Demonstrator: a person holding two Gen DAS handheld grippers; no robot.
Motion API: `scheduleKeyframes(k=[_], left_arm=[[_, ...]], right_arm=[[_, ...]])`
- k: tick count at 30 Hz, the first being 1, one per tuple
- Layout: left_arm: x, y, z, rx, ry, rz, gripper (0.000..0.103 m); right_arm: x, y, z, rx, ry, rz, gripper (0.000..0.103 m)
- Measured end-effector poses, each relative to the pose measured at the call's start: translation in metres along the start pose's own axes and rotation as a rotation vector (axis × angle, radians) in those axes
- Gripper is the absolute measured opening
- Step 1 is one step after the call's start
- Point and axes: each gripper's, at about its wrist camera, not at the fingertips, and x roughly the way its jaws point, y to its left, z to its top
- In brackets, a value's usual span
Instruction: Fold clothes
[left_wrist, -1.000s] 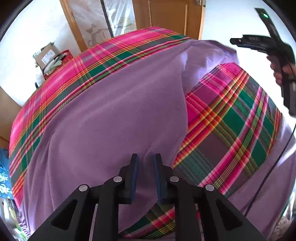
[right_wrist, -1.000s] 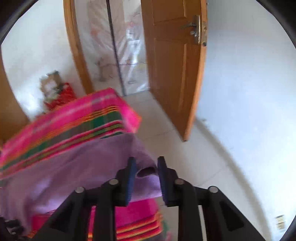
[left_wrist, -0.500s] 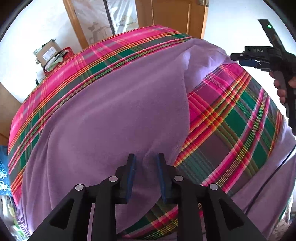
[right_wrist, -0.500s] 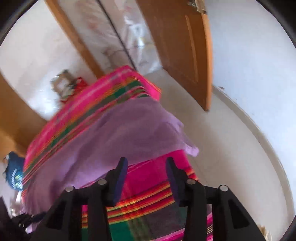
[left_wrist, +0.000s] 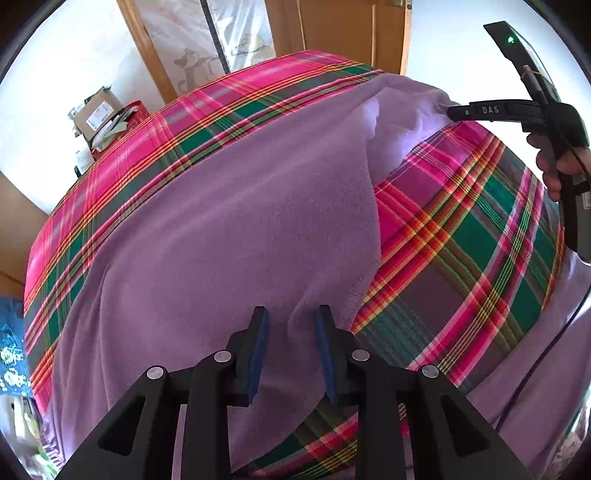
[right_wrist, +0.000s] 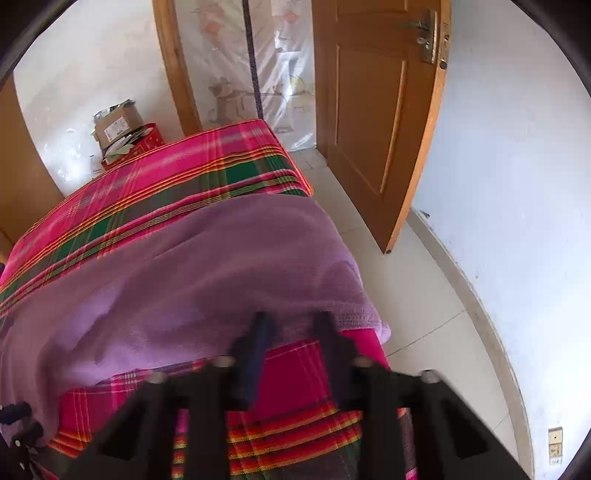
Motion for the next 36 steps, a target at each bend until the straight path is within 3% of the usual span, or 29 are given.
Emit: scheduleKeyframes(k=[2, 6, 15, 17, 23, 36], left_arm=[[0.0, -0.001, -0.001, 0.005, -0.006, 0.003, 0.027], [-0.002, 0.0, -0.002, 0.017, 0.006, -0.016, 0.02], [-0.007, 0.015, -0.012, 0.022, 0.031, -0.03, 0.02], [-0.009, 0.014, -0.014, 0.029, 0.023, -0.039, 0.024], [-0.012, 0.002, -0.018, 0.082, -0.01, -0.108, 0.028], [-0.009, -0.008, -0.02, 0.132, -0.017, -0.124, 0.029]], right_arm=[[-0.003, 0.001, 0.001, -0.01, -0.009, 0.005, 0.008], [-0.012, -0.004, 0.004, 0.014, -0.037, 0.017, 0.007], [-0.051, -0.033, 0.015, 0.073, -0.089, 0.042, 0.006], [-0.056, -0.035, 0.015, 0.075, -0.098, 0.043, 0.006], [-0.028, -0.035, 0.012, 0.083, -0.007, -0.007, 0.006], [-0.002, -0.035, 0.012, 0.087, 0.028, -0.02, 0.007]])
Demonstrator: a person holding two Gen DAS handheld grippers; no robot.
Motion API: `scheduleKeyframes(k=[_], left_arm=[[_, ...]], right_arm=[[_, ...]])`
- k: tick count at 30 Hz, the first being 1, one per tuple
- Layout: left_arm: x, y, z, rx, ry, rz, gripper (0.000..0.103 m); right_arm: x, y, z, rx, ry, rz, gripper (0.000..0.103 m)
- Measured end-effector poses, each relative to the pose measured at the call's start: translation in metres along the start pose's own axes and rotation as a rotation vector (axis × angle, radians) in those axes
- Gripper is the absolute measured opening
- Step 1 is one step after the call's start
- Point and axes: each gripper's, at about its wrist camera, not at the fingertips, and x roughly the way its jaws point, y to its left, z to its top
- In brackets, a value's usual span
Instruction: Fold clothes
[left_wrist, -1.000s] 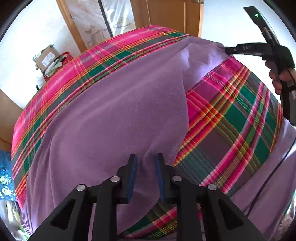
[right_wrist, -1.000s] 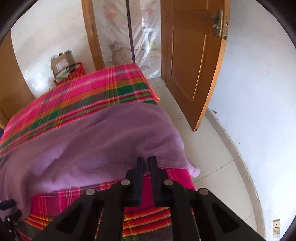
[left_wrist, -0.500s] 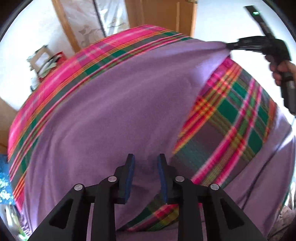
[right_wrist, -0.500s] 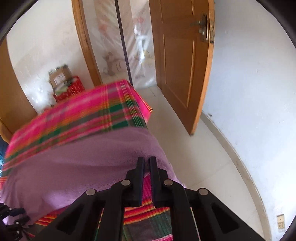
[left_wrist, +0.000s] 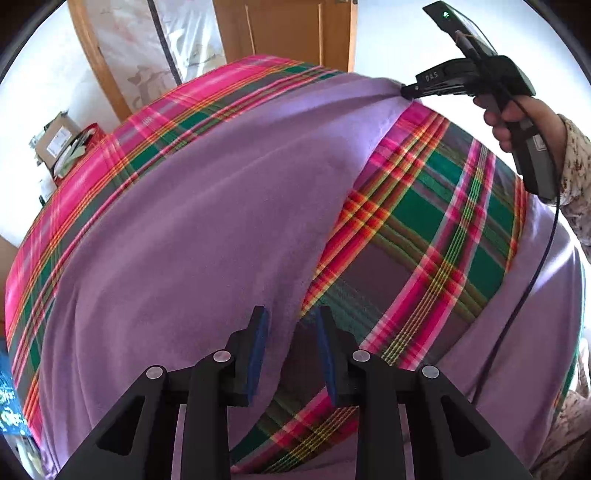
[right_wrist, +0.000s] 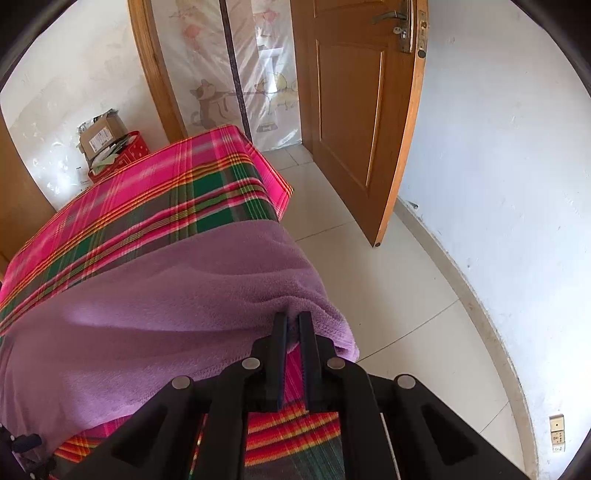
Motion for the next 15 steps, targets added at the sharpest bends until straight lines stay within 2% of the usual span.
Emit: scheduleKeyframes(k=[3, 5, 12, 15], left_arm=[[0.001, -0.0025, 0.0003, 0.023, -0.006, 0.007, 0.034], [0.0016, -0.0061, 0.0011, 0.043, -0.017, 0.037, 0.041], [0.0046, -0.0044, 0.0053, 0.021, -0.007, 0.042, 0.041], [0.0055, -0.009, 0.007, 0.029, 0.003, 0.053, 0.033]], right_arm=[[0.0017, 0.0005, -0.0008, -0.006, -0.001, -0.001, 0.007], [0.002, 0.0003, -0.001, -0.008, -0.001, -0.001, 0.007], [0.0016, 0.0008, -0.0019, -0.003, -0.002, -0.002, 0.007], [0.0008, 0.001, -0.0016, -0.004, 0.001, -0.003, 0.007]])
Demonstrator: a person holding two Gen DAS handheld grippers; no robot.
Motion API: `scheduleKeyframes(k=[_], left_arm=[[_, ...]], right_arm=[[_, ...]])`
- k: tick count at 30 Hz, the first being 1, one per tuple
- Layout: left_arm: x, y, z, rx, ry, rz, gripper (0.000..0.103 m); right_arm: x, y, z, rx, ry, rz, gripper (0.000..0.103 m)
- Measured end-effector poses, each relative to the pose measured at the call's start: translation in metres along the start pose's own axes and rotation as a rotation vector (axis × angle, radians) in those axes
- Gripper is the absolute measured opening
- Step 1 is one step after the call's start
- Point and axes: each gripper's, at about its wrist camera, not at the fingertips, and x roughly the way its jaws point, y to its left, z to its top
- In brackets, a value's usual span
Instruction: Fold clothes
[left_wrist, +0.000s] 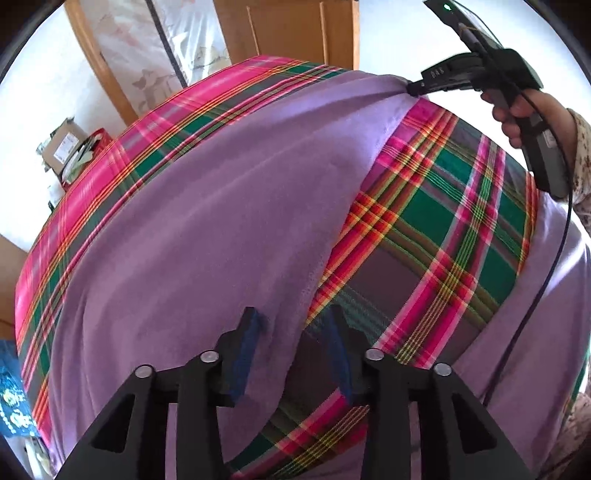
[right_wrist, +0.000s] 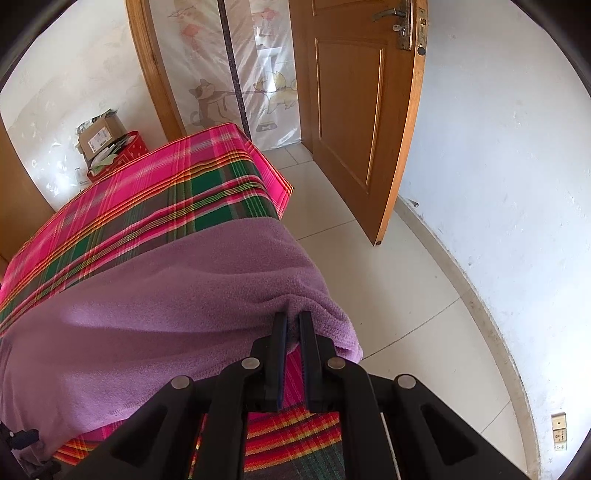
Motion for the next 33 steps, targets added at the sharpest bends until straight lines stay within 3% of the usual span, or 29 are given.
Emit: scheduleKeyframes(k=[3, 4, 12, 21, 25, 33], left_arm=[[-0.002, -0.007, -0.002, 0.043, -0.002, 0.015, 0.018], [-0.001, -0.007, -0.003, 0.049, 0.002, 0.029, 0.007], [-0.008, 0.008, -0.009, -0.01, 0.0, -0.031, 0.003], [-0.024, 0.017, -0.018, -0.062, -0.071, -0.096, 0.004], [-0.017, 0.005, -0.014, -0.02, -0.053, -0.077, 0.023], [-0.003, -0.003, -0.002, 0.002, -0.014, -0.058, 0.029]], right_arm=[[-0.002, -0.001, 0.0, 0.005, 0.002, 0.003, 0.007], [-0.003, -0.001, 0.001, 0.002, 0.003, 0.002, 0.007], [-0.014, -0.001, 0.003, -0.009, -0.01, 0.003, 0.007], [-0.022, -0.004, -0.002, 0.008, -0.017, 0.016, 0.007], [-0.036, -0.006, -0.002, 0.017, -0.054, 0.032, 0.007], [-0.045, -0.002, 0.003, 0.007, -0.073, 0.031, 0.007]])
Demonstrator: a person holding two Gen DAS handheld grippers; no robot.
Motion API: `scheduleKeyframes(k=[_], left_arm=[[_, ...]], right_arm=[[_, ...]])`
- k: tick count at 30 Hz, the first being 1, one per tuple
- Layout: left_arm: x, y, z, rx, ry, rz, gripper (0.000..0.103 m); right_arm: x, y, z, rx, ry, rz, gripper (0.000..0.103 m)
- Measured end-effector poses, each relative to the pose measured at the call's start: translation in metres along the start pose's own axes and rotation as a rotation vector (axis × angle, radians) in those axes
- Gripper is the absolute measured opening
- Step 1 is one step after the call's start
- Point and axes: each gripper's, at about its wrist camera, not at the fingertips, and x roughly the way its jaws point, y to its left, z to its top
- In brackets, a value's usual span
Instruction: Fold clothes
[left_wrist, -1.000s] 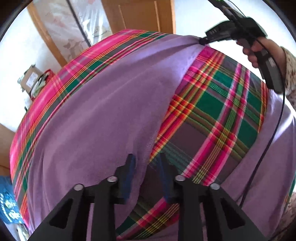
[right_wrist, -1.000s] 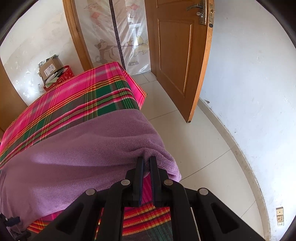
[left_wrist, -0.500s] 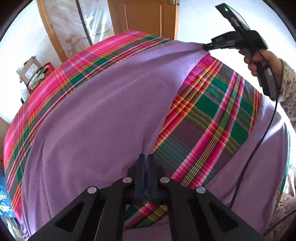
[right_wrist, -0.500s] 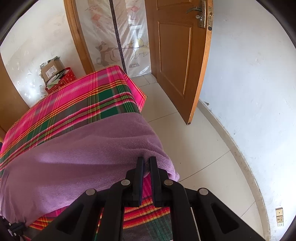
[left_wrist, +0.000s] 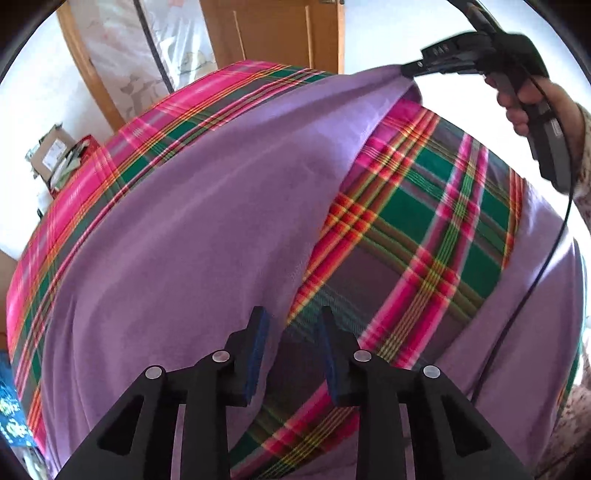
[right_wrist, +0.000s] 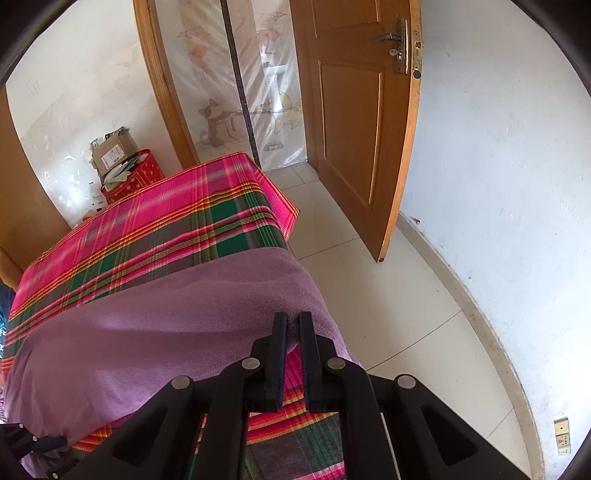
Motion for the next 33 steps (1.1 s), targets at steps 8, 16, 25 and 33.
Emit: scheduleKeyframes(k=[8, 16, 25, 33], left_arm=[[0.007, -0.002, 0.01, 0.023, -0.008, -0.011, 0.029], [0.011, 0.016, 0.019, -0.053, 0.007, -0.05, 0.006], [-0.003, 0.027, 0.012, -0.111, -0.047, -0.112, 0.005], [-0.025, 0.026, -0.002, -0.074, -0.065, -0.16, 0.005]], right_arm=[[0.007, -0.004, -0.004, 0.021, 0.022, 0.007, 0.007], [0.011, -0.007, -0.008, 0.031, 0.033, 0.011, 0.007], [0.008, -0.007, -0.009, 0.037, 0.03, 0.017, 0.007], [-0.003, -0.007, -0.009, 0.019, 0.017, 0.012, 0.007]])
